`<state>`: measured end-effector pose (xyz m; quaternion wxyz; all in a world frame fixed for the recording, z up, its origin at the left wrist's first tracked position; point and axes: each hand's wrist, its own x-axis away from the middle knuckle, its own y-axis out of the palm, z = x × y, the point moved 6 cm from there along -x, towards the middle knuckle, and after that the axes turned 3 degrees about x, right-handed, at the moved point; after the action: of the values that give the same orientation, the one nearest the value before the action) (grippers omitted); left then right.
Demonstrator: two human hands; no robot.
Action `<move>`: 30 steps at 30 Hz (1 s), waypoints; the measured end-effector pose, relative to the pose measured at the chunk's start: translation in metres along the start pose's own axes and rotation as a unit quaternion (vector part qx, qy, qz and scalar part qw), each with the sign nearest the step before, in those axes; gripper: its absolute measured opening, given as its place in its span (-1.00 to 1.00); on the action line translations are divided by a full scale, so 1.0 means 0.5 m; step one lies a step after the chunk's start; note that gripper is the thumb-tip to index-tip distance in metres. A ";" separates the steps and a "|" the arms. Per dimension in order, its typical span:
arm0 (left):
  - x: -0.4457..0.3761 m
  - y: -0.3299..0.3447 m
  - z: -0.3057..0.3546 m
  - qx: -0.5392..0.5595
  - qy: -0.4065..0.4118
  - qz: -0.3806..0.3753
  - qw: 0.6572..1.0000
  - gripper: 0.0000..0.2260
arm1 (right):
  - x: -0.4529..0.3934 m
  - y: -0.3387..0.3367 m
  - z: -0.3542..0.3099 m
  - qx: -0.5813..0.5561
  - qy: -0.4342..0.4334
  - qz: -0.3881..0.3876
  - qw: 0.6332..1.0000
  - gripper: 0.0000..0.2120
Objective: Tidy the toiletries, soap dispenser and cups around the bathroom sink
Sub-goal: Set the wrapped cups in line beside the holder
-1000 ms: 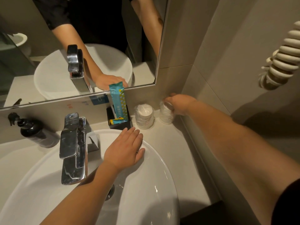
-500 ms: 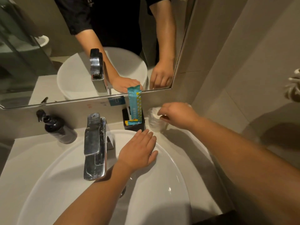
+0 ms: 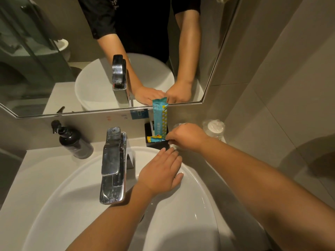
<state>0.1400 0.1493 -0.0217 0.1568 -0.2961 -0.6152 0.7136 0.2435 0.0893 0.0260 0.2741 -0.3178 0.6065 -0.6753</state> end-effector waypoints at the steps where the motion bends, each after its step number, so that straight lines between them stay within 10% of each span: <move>1: 0.000 -0.001 0.001 0.001 0.002 0.003 1.000 -0.55 | -0.002 0.001 0.000 -0.001 -0.003 0.001 1.000 -0.81; 30: 0.002 0.001 0.000 -0.008 0.003 0.002 1.000 -0.55 | -0.004 0.004 0.001 -0.004 -0.004 -0.012 1.000 -0.85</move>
<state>0.1394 0.1496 -0.0222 0.1548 -0.3007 -0.6201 0.7079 0.2450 0.0904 0.0239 0.2672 -0.3293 0.6037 -0.6750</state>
